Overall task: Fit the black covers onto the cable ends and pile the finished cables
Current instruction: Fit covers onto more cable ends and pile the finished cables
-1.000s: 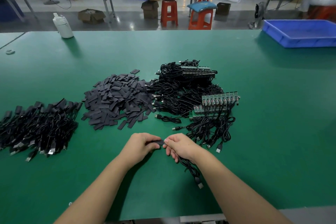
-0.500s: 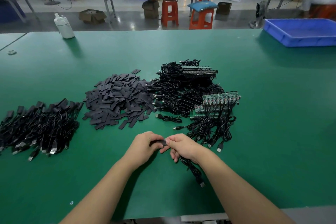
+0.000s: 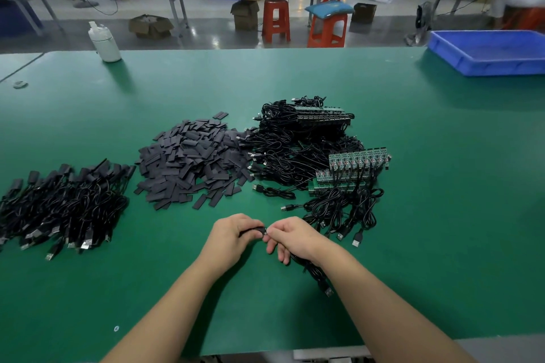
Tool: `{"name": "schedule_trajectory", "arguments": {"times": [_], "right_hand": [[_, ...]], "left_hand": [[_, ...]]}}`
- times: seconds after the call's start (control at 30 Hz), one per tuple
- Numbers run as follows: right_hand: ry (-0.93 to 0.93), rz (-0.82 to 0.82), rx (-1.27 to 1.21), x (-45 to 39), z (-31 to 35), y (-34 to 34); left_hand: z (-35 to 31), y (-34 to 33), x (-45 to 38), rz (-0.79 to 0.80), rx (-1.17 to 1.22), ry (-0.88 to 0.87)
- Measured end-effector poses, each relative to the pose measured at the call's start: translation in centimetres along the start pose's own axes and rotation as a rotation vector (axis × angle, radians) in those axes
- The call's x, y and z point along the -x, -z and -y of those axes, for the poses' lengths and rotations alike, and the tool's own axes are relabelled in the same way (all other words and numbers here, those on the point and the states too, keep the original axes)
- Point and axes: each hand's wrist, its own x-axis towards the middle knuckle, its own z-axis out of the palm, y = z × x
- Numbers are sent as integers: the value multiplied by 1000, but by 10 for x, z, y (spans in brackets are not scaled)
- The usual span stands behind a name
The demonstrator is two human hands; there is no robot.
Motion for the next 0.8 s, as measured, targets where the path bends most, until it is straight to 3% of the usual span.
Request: {"name": "schedule_trajectory", "arguments": {"times": [0.3, 0.47, 0.8], "right_hand": [[3, 62, -38, 3, 3, 0], [2, -6, -177, 2, -3, 2], [-16, -29, -190, 0, -3, -3]], "left_hand": [[-2, -4, -3, 94, -134, -53], [-3, -1, -9, 98, -178, -35], [-7, -6, -14, 167, -325, -11]]}}
